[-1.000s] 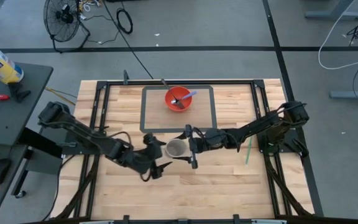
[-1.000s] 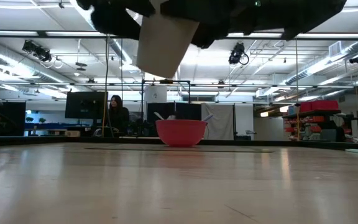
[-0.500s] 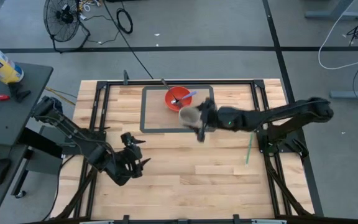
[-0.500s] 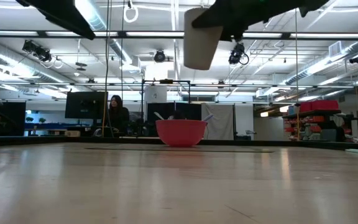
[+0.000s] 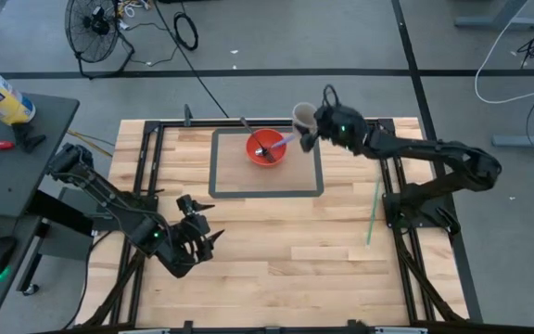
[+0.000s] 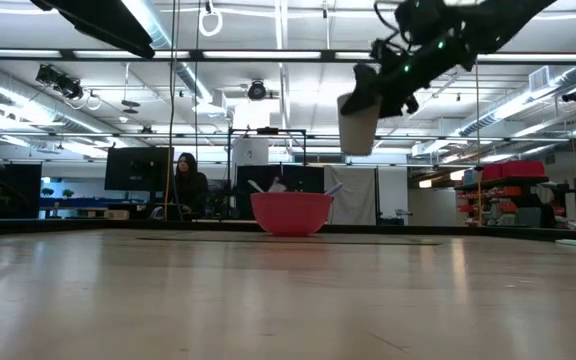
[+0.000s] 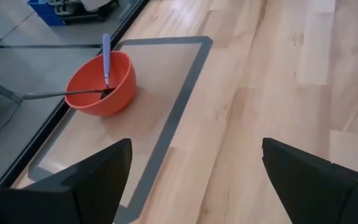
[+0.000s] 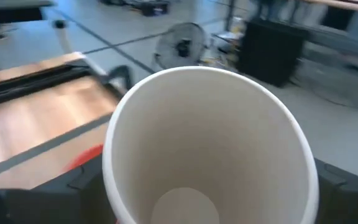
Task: Pick & Place Utensil
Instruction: Put the gray cup on the transparent mat to the top right of the orange bowl
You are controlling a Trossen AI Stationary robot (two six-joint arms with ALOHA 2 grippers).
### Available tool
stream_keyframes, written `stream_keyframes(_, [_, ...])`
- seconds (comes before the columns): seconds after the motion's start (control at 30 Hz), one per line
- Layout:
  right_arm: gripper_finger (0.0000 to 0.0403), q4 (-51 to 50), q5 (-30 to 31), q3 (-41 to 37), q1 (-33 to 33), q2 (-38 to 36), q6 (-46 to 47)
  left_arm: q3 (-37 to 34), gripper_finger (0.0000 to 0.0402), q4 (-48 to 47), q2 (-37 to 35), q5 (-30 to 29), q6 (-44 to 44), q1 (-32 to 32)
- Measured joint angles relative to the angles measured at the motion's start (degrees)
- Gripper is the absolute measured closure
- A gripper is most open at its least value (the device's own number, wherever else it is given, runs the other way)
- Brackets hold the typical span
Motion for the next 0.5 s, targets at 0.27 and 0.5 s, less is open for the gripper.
stream_keyframes(0.27, [0.0073,5.3,-6.2,0.0,-9.9,9.1,0.7,0.0,0.0040,0.0,0.0,0.1,-0.3,0.0])
stream_keyframes(0.5, [0.0073,10.8,-8.1,0.0,-13.5,17.2,3.6,0.0,0.0040,0.0,0.0,0.1,-0.4,0.0])
